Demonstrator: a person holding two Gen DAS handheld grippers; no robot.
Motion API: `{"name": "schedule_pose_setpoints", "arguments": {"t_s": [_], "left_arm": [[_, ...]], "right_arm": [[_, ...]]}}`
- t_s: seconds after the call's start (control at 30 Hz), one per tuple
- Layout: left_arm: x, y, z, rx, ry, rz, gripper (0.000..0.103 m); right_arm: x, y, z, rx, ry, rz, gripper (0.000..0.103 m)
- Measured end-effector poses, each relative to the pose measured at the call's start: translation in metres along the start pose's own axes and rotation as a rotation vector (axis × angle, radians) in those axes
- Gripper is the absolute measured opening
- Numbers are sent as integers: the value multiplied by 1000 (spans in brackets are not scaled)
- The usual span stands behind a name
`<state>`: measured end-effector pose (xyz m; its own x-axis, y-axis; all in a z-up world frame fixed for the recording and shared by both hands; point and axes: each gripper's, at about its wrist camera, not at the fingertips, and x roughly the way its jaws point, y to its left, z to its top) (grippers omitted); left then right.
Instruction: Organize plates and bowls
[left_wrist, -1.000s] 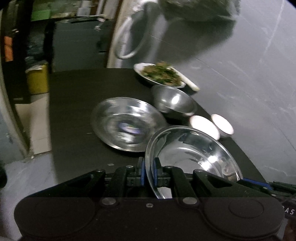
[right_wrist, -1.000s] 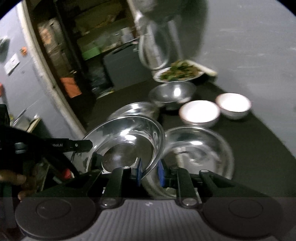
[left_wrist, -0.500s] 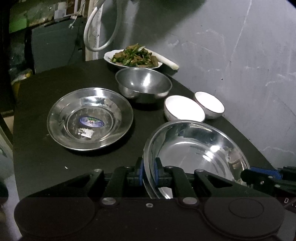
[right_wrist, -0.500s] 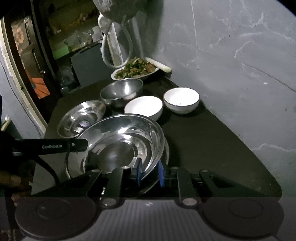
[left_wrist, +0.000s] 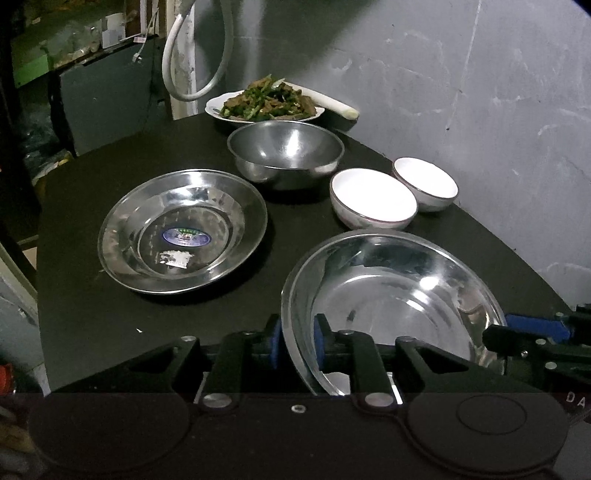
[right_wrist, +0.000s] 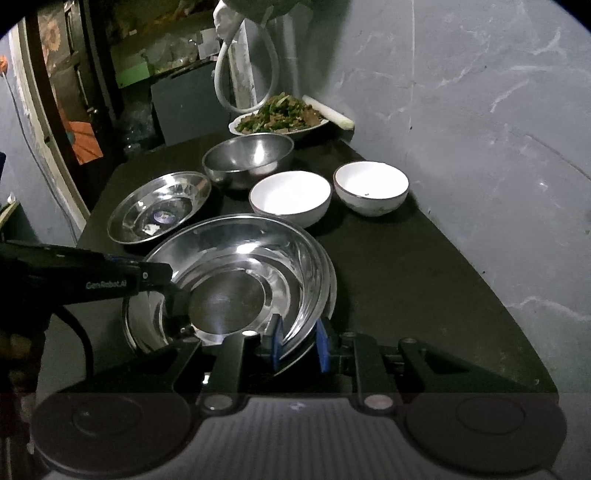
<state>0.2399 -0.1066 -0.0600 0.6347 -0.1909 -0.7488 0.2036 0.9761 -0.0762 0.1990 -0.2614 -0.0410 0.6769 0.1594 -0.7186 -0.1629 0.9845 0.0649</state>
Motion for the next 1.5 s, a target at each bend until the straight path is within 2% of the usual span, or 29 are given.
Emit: {"name": "schedule_pose_setpoints", "arguments": {"t_s": [0.1,0.17,0.23,0.27,0.33,0.43,0.47,0.53,0.63,0.7,0.8,1.07,1.23,1.5], "left_arm": [[0,-2,-1,4,0,-5,25],[-1,-1,-2,5,-4,-8,34],[-2,0,-1,2,-12,-5,49],[-4,0,-1,-1,-17,-2,52],[-7,4,-1,-11,-26,6,64],[-15,13,-1,-35,-40,29,79],[-19,18,-1,-48,-46,38,81],[-25,31,-2,-78,-57,58,86],[-33,53,-1,-118,-77,100,95],[-37,69,-1,-139,-98,132,100],[-41,92,0,-166,-114,169,100],[-33,147,19,-234,-148,201,102],[-15,170,33,-273,-145,179,102],[13,187,46,-276,-122,130,102]], "right_arm": [[1,1,1,-10,3,-3,27],[2,2,0,-17,3,-1,30],[2,4,-1,-22,3,3,35],[1,4,-1,-24,-2,9,36],[0,7,-1,-34,-10,17,42],[-2,12,-1,-43,-19,18,56],[-3,13,-1,-42,-21,18,59],[-5,15,-1,-33,-28,15,73],[-7,20,1,-16,-49,23,86],[-8,26,4,-15,-67,37,91],[-8,40,9,-40,-101,40,101],[10,84,36,-132,-133,102,103],[32,103,62,-133,-127,146,103],[76,126,89,-165,-96,131,103]]}}
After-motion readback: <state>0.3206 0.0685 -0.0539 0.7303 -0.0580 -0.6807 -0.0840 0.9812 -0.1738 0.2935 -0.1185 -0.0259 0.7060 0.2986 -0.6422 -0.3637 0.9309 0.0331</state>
